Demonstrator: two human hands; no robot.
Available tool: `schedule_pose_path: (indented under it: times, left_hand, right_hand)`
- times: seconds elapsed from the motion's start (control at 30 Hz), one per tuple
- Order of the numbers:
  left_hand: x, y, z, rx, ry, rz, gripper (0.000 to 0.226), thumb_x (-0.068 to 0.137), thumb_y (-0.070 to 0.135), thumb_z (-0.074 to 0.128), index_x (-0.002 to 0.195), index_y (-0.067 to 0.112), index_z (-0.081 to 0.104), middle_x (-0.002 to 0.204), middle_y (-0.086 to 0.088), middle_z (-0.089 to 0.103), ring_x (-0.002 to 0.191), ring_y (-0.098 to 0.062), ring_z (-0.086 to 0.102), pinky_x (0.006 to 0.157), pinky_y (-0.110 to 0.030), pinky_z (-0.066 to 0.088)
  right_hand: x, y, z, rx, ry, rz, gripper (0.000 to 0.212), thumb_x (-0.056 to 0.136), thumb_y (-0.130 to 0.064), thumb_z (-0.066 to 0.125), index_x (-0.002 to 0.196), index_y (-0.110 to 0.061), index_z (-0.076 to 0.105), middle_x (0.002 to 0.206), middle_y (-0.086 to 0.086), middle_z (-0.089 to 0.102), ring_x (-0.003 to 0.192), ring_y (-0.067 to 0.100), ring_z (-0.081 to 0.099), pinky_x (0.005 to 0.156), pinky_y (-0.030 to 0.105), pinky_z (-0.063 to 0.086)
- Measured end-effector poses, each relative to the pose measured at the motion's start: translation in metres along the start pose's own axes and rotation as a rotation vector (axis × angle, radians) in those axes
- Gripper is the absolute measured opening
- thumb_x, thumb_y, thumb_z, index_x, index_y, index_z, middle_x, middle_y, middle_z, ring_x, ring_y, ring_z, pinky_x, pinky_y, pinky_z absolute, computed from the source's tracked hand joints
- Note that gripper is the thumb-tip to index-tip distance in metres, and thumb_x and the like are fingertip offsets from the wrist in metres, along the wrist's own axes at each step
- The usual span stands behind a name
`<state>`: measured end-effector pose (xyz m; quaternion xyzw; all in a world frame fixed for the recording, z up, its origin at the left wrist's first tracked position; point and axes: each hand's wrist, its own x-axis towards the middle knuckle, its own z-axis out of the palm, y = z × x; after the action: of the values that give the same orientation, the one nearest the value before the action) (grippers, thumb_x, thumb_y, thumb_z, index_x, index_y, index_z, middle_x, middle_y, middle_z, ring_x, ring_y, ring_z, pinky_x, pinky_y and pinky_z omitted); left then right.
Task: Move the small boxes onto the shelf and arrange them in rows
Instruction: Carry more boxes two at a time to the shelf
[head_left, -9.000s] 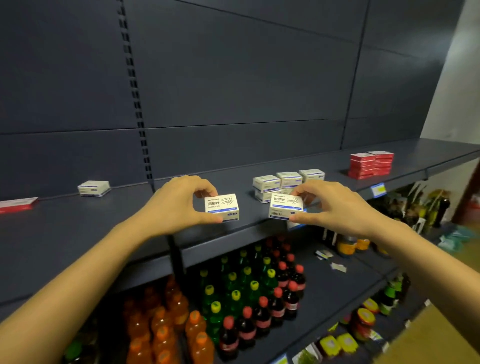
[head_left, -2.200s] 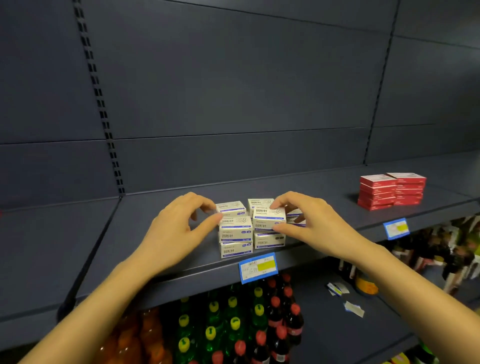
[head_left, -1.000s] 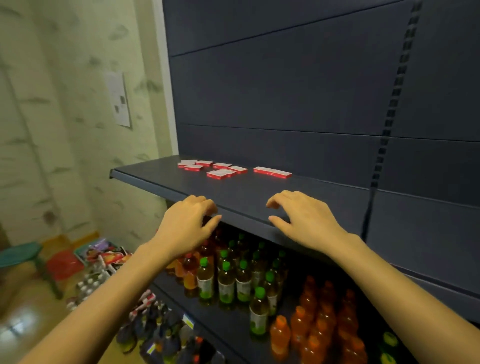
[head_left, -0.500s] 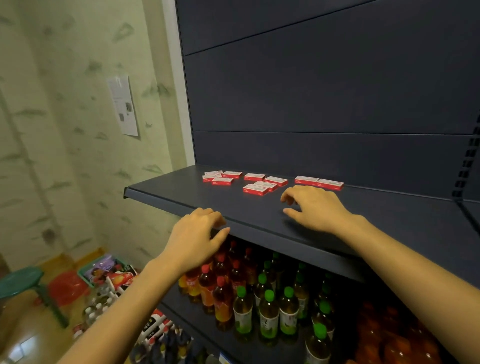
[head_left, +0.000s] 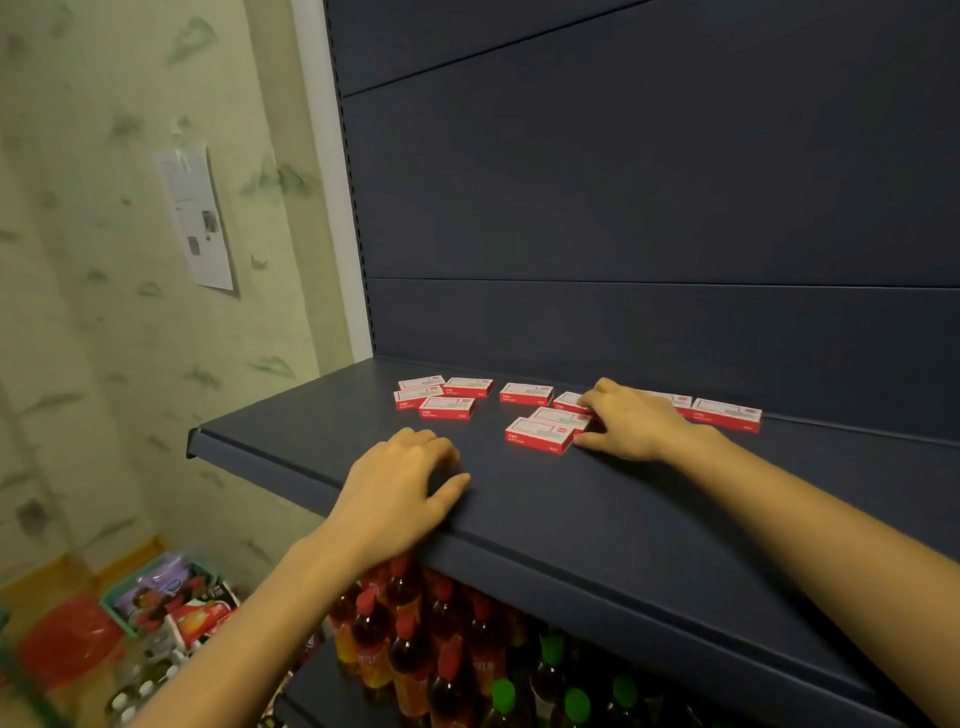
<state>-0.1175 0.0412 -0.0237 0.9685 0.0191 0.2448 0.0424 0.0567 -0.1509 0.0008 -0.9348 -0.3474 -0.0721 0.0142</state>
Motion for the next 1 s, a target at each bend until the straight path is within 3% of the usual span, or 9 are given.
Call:
schedule_pose_path:
  times: [0.2, 0.43, 0.63, 0.7, 0.83, 1.0]
  left_hand:
    - [0.037, -0.024, 0.017, -0.065, 0.01, 0.035, 0.028, 0.089, 0.045, 0.046, 0.107, 0.026, 0.057, 0.11, 0.01, 0.058, 0.105, -0.008, 0.05, 0.087, -0.025, 0.044]
    - [0.082, -0.03, 0.035, -0.25, -0.12, 0.134, 0.032, 0.087, 0.043, 0.054, 0.113, 0.025, 0.056, 0.116, 0.01, 0.057, 0.106, -0.008, 0.05, 0.086, -0.024, 0.045]
    - [0.125, -0.041, 0.05, -0.208, -0.384, 0.251, 0.064, 0.083, 0.046, 0.06, 0.137, 0.019, 0.039, 0.142, 0.004, 0.041, 0.13, -0.012, 0.037, 0.108, -0.029, 0.032]
    - [0.136, -0.044, 0.054, -0.254, -0.446, 0.279, 0.06, 0.082, 0.043, 0.062, 0.134, 0.019, 0.043, 0.138, 0.004, 0.044, 0.125, -0.012, 0.041, 0.103, -0.023, 0.033]
    - [0.151, -0.047, 0.062, -0.377, -0.513, 0.366, 0.03, 0.08, 0.039, 0.066, 0.105, 0.025, 0.059, 0.109, 0.005, 0.059, 0.096, -0.011, 0.054, 0.077, -0.013, 0.042]
    - [0.164, -0.048, 0.061, -0.335, -0.409, 0.488, 0.032, 0.074, 0.051, 0.066, 0.095, 0.028, 0.06, 0.097, 0.011, 0.059, 0.086, -0.006, 0.053, 0.075, -0.026, 0.048]
  right_hand:
    - [0.031, 0.008, 0.012, 0.0, -0.101, 0.029, 0.048, 0.09, -0.052, 0.046, 0.117, -0.012, 0.05, 0.121, 0.007, 0.048, 0.104, 0.021, 0.052, 0.086, 0.035, 0.046]
    - [0.024, 0.009, -0.006, -0.071, 0.122, 0.071, 0.046, 0.09, -0.051, 0.046, 0.123, -0.019, 0.045, 0.125, 0.001, 0.049, 0.111, 0.019, 0.05, 0.079, 0.033, 0.044]
    - [-0.011, 0.017, -0.025, -0.018, 0.192, 0.152, 0.043, 0.089, -0.051, 0.046, 0.123, -0.024, 0.044, 0.125, -0.006, 0.048, 0.109, 0.014, 0.051, 0.074, 0.028, 0.039]
    - [-0.024, 0.019, -0.027, -0.001, 0.191, 0.209, 0.042, 0.089, -0.051, 0.047, 0.123, -0.026, 0.044, 0.125, -0.008, 0.047, 0.107, 0.014, 0.051, 0.074, 0.027, 0.038]
    - [-0.044, 0.019, -0.028, 0.005, 0.172, 0.329, 0.042, 0.089, -0.05, 0.048, 0.123, -0.026, 0.043, 0.127, -0.008, 0.047, 0.107, 0.014, 0.052, 0.077, 0.029, 0.042]
    - [-0.068, 0.01, -0.025, 0.019, 0.194, 0.45, 0.046, 0.089, -0.051, 0.048, 0.127, -0.026, 0.041, 0.129, -0.009, 0.046, 0.11, 0.013, 0.052, 0.079, 0.028, 0.043]
